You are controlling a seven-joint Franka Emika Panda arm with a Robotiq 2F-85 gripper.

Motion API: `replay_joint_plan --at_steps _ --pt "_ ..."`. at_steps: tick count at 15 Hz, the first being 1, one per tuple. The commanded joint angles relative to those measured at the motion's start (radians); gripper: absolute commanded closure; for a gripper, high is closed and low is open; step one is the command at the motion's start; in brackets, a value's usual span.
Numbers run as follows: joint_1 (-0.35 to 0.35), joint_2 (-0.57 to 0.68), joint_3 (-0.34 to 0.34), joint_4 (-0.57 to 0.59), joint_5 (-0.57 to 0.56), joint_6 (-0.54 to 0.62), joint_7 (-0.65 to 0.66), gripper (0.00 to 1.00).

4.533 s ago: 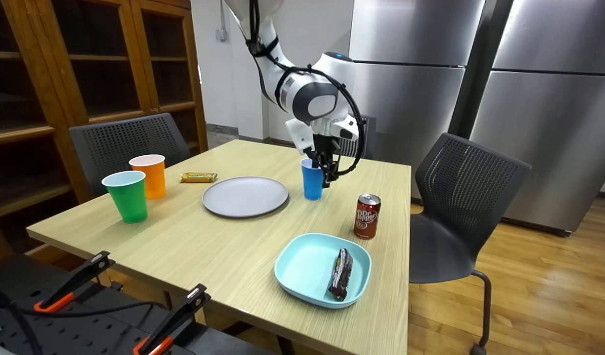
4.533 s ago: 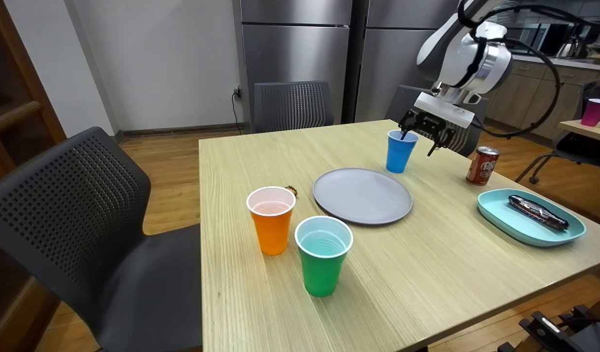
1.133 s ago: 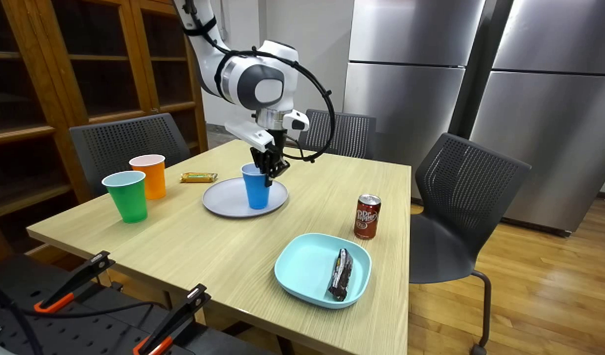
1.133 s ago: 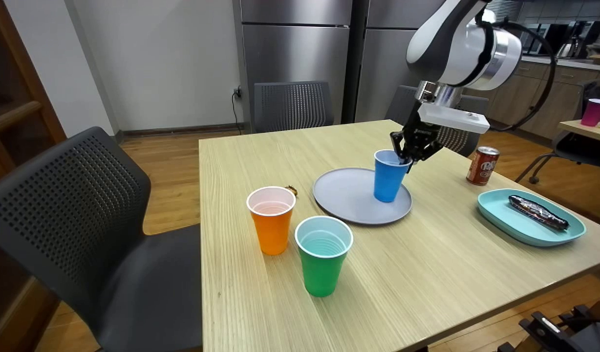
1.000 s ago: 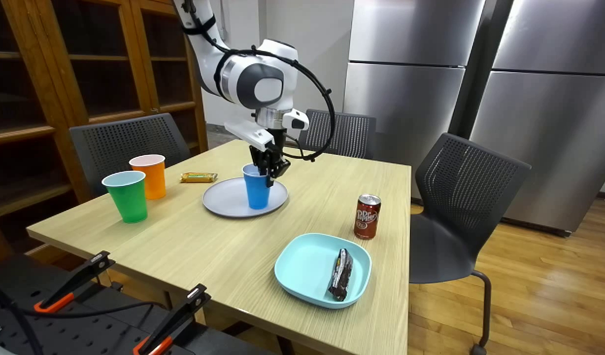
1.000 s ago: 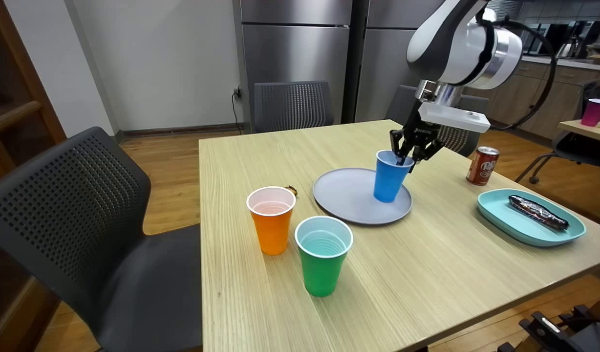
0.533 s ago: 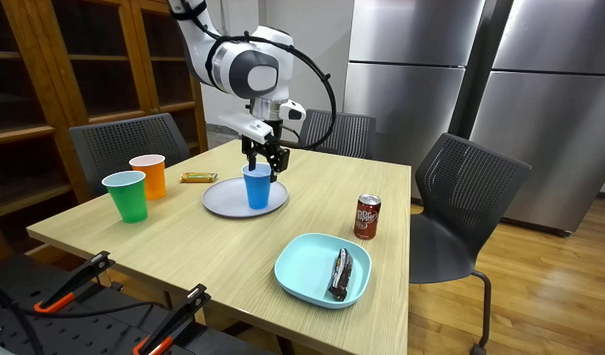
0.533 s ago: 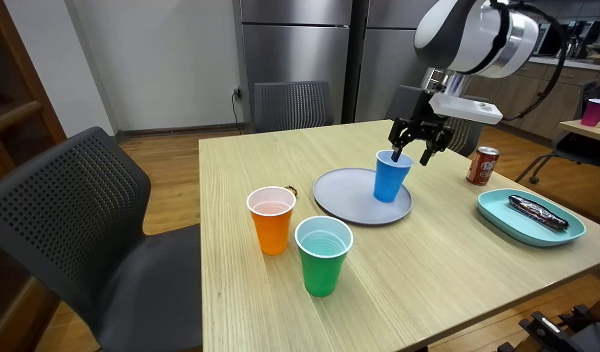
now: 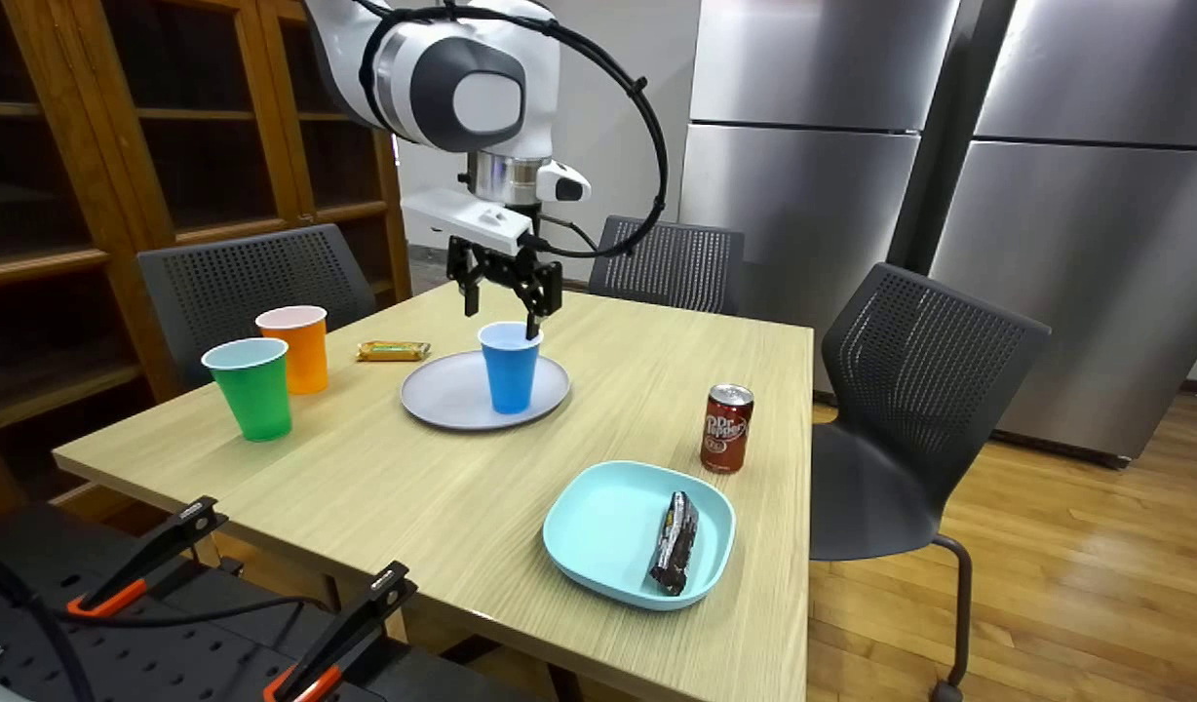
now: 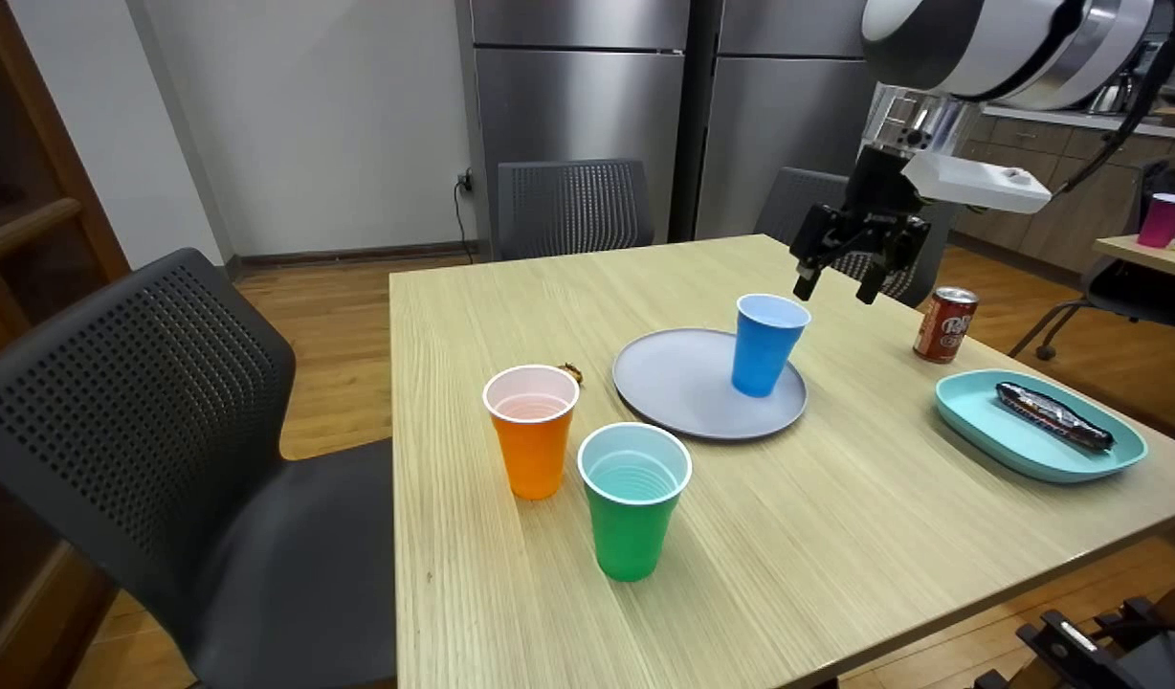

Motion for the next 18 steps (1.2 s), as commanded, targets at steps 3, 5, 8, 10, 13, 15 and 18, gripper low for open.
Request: replay_joint_plan --at_steps 3,5,8,10,13,15,18 --pt "0.005 -0.126 0.031 -0.117 0.010 -0.030 -0.105 0.00" --pt "0.021 -0.135 0.038 -0.136 0.006 -0.034 -0.112 0.00" --pt "0.051 -0.138 0.054 -0.157 0.010 -0.034 -0.102 0.00" --pt "0.066 -0.128 0.067 -0.155 0.022 -0.041 -0.096 0.00" --pt "0.074 -0.096 0.058 -0.140 0.006 -0.013 -0.087 0.00" --pt "0.075 -0.096 0.058 -0.140 0.006 -0.014 -0.087 0.00" --pt "0.075 -0.096 0.058 -0.140 0.006 -0.014 -0.087 0.00"
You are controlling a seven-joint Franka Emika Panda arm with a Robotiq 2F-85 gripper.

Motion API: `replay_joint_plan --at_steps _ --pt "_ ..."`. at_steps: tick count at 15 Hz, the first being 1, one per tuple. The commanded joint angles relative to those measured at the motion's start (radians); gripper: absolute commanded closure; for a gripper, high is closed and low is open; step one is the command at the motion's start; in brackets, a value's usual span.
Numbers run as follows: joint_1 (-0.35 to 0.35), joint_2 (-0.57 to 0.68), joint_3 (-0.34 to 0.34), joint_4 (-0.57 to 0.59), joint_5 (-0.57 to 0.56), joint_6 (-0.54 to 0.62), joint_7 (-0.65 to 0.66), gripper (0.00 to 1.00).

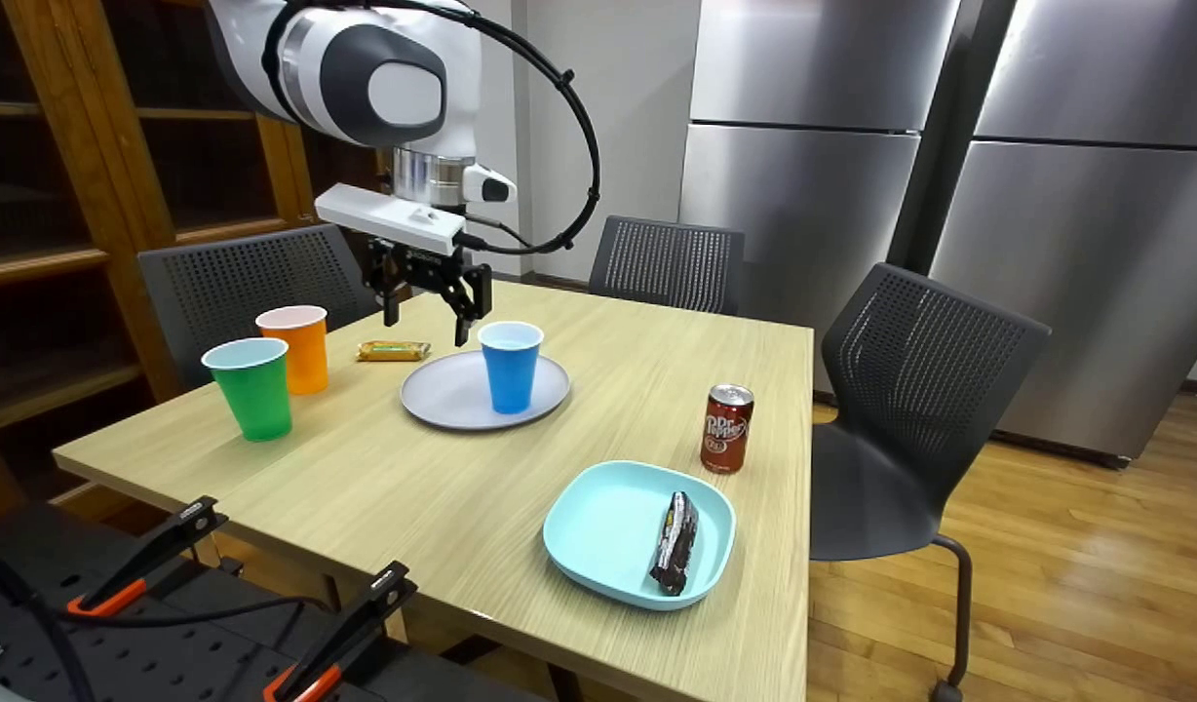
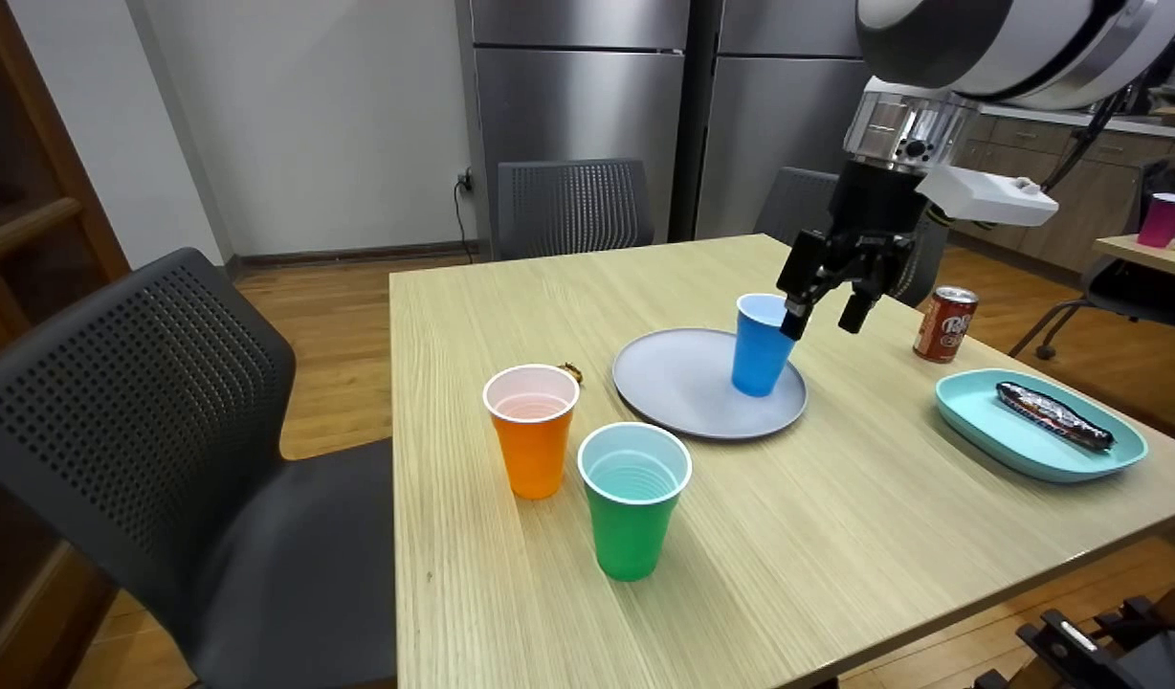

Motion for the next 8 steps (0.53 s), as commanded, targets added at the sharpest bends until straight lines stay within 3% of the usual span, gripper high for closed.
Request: replay_joint_plan --at_steps 1,8 --pt "0.002 0.000 -0.002 0.001 0.000 -0.002 0.001 0.00" --pt "0.039 -0.043 0.032 -0.037 0.011 0.011 0.021 0.00"
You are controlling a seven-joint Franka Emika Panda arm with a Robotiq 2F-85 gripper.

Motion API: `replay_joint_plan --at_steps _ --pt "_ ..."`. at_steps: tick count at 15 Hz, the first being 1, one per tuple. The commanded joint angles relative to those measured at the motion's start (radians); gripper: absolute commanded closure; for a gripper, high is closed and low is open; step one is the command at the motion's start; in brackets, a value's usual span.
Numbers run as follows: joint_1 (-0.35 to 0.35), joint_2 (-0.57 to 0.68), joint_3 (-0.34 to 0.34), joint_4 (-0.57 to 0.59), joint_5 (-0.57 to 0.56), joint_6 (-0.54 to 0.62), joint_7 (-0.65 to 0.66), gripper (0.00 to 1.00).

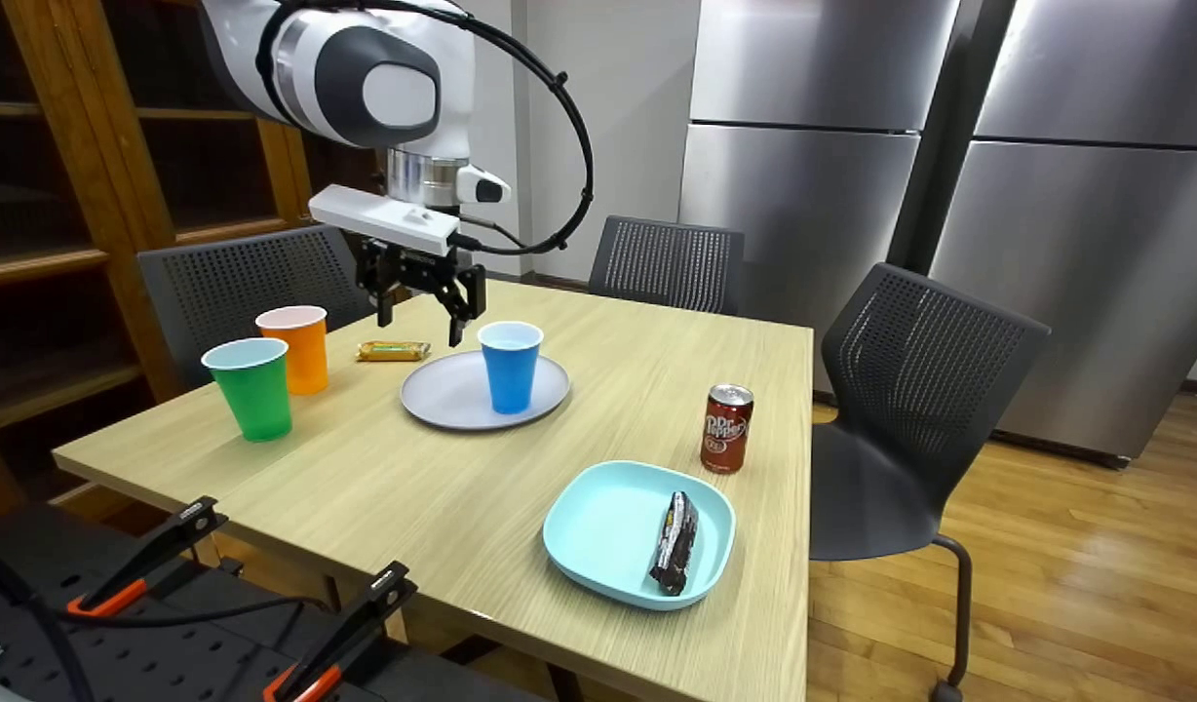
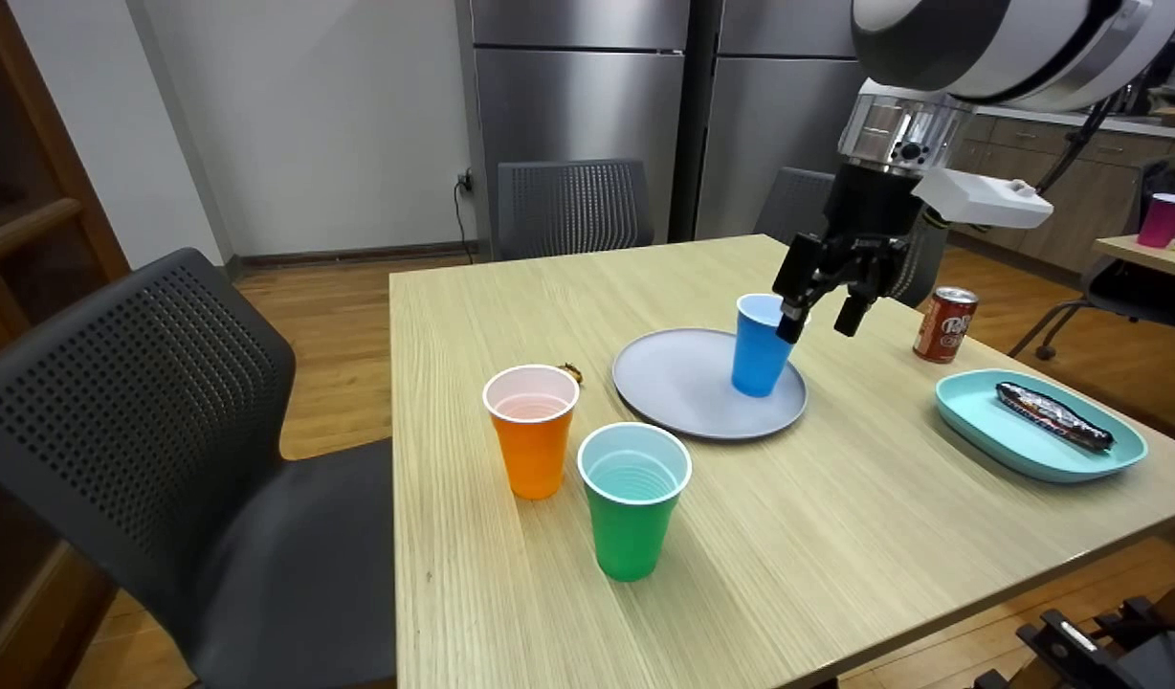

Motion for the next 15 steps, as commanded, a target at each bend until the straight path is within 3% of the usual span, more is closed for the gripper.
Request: replay_joint_plan --at_steps 1,10,15 --pt "0.046 -0.048 0.036 -0.041 0.014 0.022 0.055 0.00" --pt "0.202 -0.024 0.094 -0.042 -0.012 0.122 0.332 0.00" --pt "0.280 0.020 0.065 -0.024 -0.131 0.158 0.509 0.00"
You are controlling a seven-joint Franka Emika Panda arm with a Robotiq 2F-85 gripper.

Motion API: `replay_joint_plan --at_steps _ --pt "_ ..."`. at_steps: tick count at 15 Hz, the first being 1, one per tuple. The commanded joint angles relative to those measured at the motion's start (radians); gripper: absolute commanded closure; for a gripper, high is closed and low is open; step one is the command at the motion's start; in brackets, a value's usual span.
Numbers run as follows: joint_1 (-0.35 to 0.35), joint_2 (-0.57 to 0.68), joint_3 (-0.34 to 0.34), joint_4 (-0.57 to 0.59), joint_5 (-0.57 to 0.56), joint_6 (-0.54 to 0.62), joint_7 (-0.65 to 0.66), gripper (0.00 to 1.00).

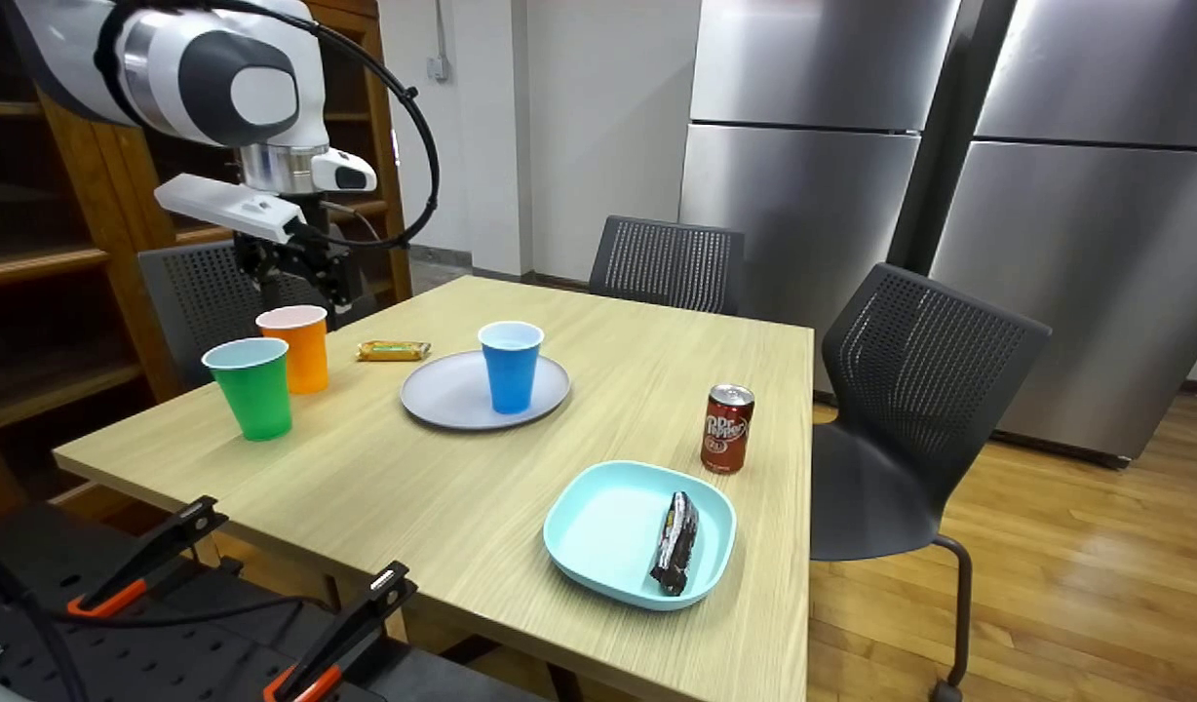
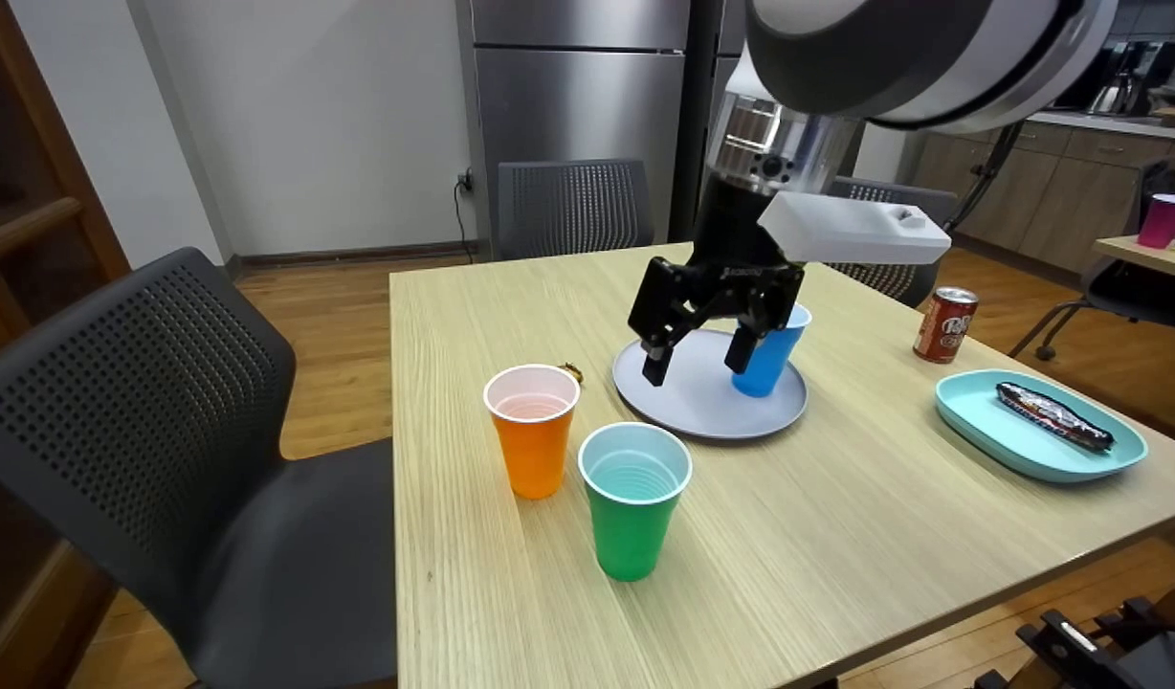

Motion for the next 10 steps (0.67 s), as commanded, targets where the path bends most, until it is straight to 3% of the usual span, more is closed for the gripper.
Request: replay_joint_plan --at_steps 1,6,10 --pt "0.043 0.020 -0.028 0.001 -0.107 0.035 0.150 0.00" --pt "0.079 0.078 -0.067 0.025 -0.213 0.055 0.263 0.00" --pt "0.095 0.113 -0.071 0.033 -0.224 0.057 0.268 0.00"
